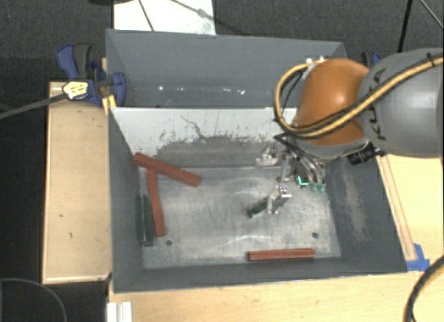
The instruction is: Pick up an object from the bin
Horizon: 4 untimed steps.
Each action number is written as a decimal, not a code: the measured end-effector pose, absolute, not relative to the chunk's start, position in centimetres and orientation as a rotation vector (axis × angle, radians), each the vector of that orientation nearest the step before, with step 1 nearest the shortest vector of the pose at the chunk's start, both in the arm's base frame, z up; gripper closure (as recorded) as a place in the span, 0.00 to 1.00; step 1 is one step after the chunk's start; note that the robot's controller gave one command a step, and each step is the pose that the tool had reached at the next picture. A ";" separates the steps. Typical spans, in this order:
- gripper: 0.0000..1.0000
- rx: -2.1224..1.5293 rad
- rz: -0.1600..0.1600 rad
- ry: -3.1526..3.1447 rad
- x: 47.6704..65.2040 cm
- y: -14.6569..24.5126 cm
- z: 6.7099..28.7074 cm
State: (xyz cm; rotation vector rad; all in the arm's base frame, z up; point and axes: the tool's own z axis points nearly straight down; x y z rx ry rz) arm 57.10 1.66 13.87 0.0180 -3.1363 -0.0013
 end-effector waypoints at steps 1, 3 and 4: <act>1.00 0.017 -0.001 -3.144 57.3 1.7 14.3; 0.00 0.016 -0.002 -3.144 57.3 1.7 14.3; 1.00 0.163 0.000 -3.147 54.2 -1.1 7.5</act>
Offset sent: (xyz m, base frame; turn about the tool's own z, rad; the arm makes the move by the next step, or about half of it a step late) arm 0.0000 0.0000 0.0000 0.0000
